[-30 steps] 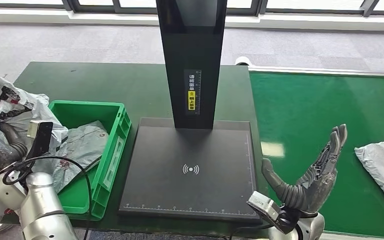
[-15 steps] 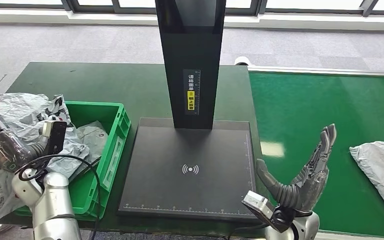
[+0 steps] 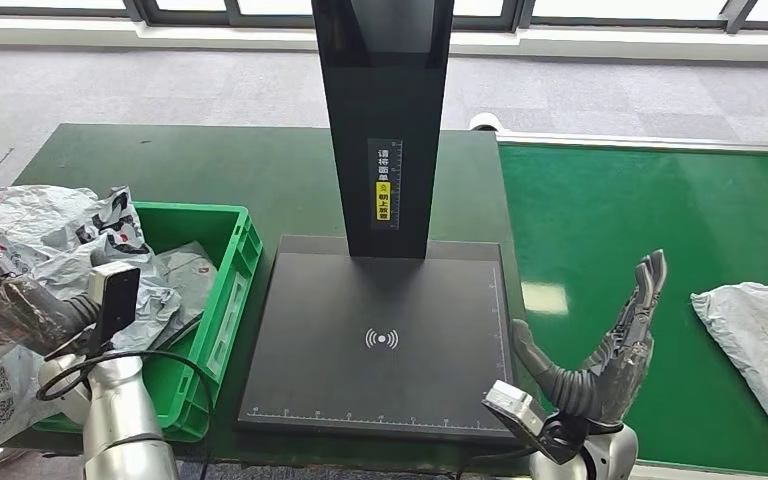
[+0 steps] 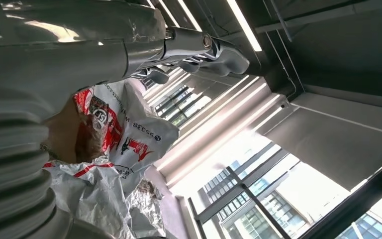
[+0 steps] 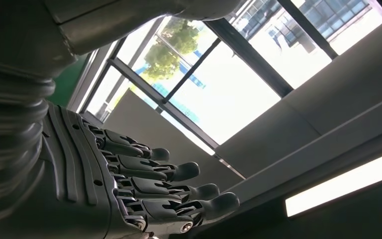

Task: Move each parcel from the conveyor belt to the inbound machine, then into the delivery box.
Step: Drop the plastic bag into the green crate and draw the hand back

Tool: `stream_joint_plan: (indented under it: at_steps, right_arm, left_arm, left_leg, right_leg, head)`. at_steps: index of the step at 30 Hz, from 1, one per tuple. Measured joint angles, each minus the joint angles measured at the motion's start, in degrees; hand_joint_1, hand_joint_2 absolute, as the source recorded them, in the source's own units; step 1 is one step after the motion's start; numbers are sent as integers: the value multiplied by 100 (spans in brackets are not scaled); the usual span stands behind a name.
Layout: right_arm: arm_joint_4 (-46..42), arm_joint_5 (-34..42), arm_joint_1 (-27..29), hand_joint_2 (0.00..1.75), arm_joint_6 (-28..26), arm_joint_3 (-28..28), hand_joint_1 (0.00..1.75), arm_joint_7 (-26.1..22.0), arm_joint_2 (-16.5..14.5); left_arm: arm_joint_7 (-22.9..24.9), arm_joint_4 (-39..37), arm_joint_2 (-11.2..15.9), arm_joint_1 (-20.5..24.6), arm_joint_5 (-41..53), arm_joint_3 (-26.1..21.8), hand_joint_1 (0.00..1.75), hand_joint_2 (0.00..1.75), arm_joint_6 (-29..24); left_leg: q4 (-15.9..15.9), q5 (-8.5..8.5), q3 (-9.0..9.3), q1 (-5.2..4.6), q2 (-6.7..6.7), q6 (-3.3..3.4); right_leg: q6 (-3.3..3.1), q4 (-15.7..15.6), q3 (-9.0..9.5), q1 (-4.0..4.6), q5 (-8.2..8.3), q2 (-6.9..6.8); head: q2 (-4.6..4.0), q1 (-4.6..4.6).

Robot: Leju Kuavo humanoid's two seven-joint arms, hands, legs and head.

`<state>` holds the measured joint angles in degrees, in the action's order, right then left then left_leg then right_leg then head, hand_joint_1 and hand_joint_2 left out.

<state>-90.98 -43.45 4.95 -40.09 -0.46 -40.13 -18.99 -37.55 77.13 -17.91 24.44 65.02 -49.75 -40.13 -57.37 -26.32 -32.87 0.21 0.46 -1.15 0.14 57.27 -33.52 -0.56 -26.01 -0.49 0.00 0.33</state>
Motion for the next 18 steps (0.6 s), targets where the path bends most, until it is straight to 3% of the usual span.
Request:
stream_joint_plan:
  at_steps: [2,4,7,12,18]
  right_arm:
    - [28,5,-2,175,0,-33,0,0,0]
    - [102,4,-20,175,0,-131,0,2,0]
    - [366,-150,-175,175,-1,-430,0,13,-1]
    - [1298,-1456,-779,175,0,-1301,0,368,-2]
    - [2102,-3691,-1541,175,0,-2934,0,1272,3]
  left_arm:
    - [0,28,-44,-43,-382,33,0,175,0]
    - [-2,92,-53,-221,-1393,304,0,175,22]
    - [-9,378,47,-738,-3257,1372,0,175,370]
    - [-14,1368,235,-1703,-5192,3341,0,175,1787]
    - [-15,2144,229,-2512,-6286,4838,0,175,4060]
  left_leg:
    - [0,0,2,-1,2,0]
    - [0,-1,6,-1,8,-1]
    - [0,-2,4,0,5,-2]
    - [-2,-4,0,-2,10,3]
    - [-6,-6,-3,-7,-3,14]
  right_leg:
    - [0,0,0,0,0,1]
    - [0,-1,-2,1,0,4]
    - [0,-1,0,2,0,2]
    - [4,-3,-1,-7,2,3]
    - [11,-6,3,-19,5,-6]
  head:
    - [0,-1]
    - [0,-2]
    - [0,-2]
    - [0,-2]
    - [0,-1]
